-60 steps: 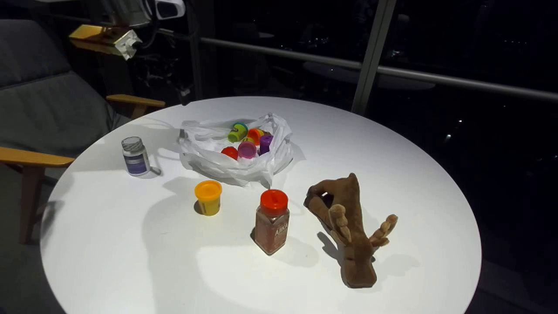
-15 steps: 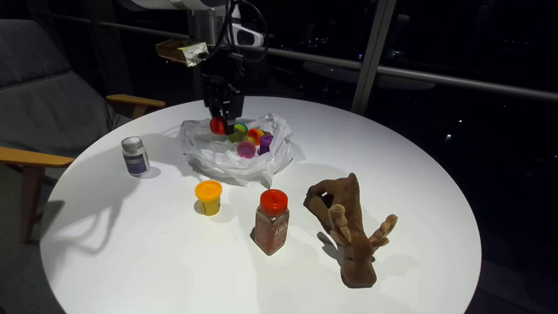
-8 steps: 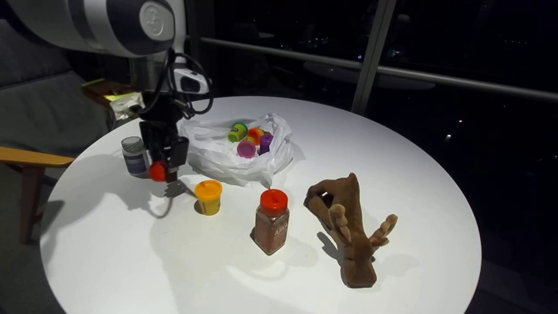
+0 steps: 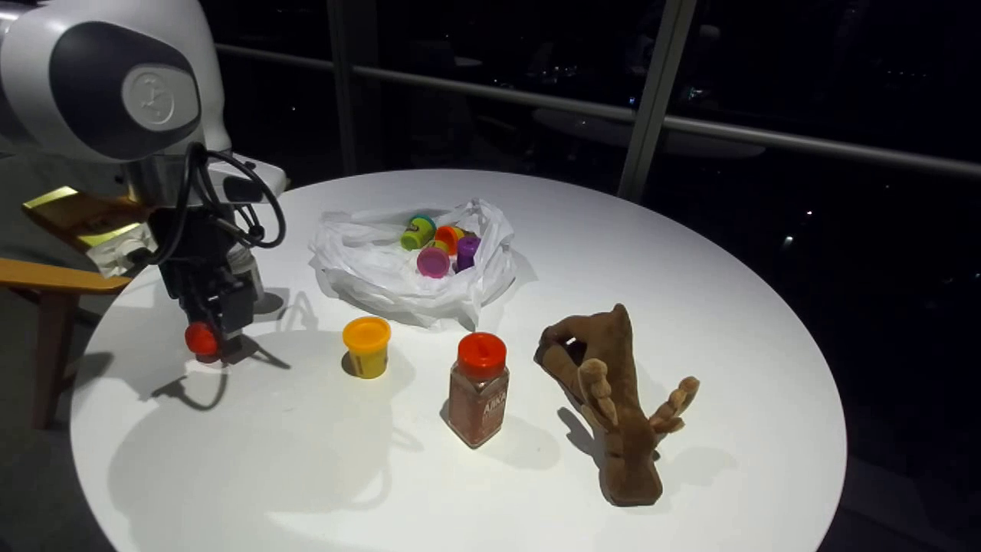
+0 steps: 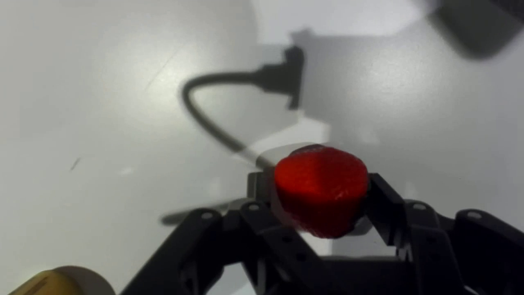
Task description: Pick up the objects from the plastic bag and put them on the table.
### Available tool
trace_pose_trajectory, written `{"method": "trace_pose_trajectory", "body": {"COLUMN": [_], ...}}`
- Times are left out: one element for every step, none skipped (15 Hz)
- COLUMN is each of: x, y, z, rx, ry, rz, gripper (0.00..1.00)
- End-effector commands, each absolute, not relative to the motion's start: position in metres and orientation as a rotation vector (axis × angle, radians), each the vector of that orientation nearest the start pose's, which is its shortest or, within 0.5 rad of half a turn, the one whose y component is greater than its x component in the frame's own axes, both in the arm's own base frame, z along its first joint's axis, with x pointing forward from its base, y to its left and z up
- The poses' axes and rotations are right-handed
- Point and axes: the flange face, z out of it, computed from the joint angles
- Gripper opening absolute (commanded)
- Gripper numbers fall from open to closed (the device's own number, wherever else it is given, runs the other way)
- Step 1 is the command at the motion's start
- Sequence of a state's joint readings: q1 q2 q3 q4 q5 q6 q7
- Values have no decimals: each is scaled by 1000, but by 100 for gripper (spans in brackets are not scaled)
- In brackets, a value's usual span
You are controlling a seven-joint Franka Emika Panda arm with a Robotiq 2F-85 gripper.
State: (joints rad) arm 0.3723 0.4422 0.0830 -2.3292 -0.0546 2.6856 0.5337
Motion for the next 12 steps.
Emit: {"method": "trace_pose_trajectory", "body": {"x": [449, 454, 461, 468, 475, 482, 490, 497, 504, 512, 520, 531], "y": [227, 223, 217, 212, 207, 202, 199, 197, 197, 199, 202, 205], "z": [160, 166, 178, 188, 201, 212, 224, 234, 245, 253, 259, 263], "rx": [-3177, -3177, -3168, -3159, -3148, -3144, -3141, -3138, -3130, -3119, -3105, -3105], "ry": [61, 84, 129, 169, 202, 224, 239, 255, 261, 265, 269, 248], "rz": [-14, -50, -94, -142, -189, -229, -264, -298, -325, -347, -364, -385], "gripper": [92, 99, 100, 100, 100, 100, 100, 100, 100, 99, 100, 100]}}
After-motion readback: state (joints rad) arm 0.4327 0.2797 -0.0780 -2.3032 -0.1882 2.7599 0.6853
